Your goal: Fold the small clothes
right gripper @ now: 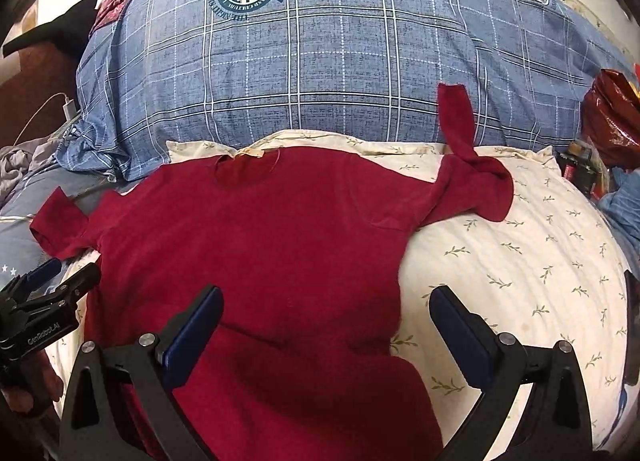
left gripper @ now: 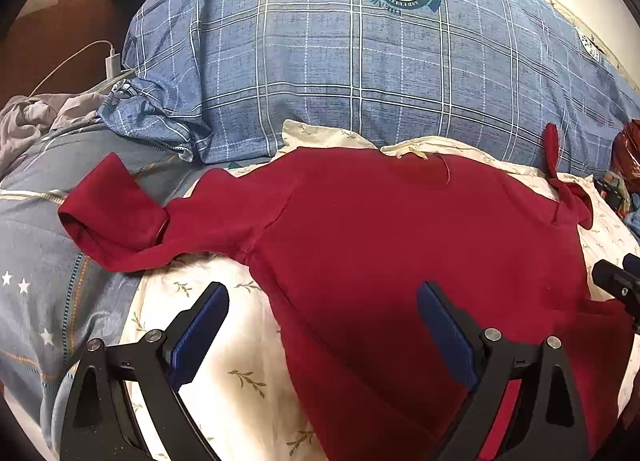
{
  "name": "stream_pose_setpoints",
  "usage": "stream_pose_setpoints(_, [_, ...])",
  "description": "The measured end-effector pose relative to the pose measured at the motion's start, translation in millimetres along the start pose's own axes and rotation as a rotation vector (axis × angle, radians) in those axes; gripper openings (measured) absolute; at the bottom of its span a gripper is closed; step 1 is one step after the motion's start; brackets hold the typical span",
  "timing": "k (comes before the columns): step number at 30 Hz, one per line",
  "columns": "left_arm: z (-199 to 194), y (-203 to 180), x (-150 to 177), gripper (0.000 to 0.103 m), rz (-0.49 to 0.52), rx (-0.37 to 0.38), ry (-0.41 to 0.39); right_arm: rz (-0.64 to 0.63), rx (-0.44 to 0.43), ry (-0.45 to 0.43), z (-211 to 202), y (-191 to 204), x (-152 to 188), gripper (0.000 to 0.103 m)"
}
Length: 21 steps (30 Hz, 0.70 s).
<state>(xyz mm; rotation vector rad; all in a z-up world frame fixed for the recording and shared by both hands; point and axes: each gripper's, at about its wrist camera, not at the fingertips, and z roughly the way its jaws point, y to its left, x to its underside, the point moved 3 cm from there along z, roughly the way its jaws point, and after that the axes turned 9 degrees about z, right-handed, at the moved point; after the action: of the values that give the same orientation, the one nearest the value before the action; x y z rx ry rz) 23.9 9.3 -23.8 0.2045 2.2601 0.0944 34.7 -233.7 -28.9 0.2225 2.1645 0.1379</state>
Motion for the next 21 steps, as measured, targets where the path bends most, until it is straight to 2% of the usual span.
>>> stream_pose_setpoints(7, [3.6,-1.4,-1.7,0.095,-0.011,-0.012,0.034,-0.013,-0.020,0.023,7.9,6.0,1.4,0.103])
stream_pose_setpoints(21, [16.2,3.8,-6.2,0.095,-0.039,-0.037,0.056,-0.055,0.004,0.049,23.6,16.5,1.7,0.103])
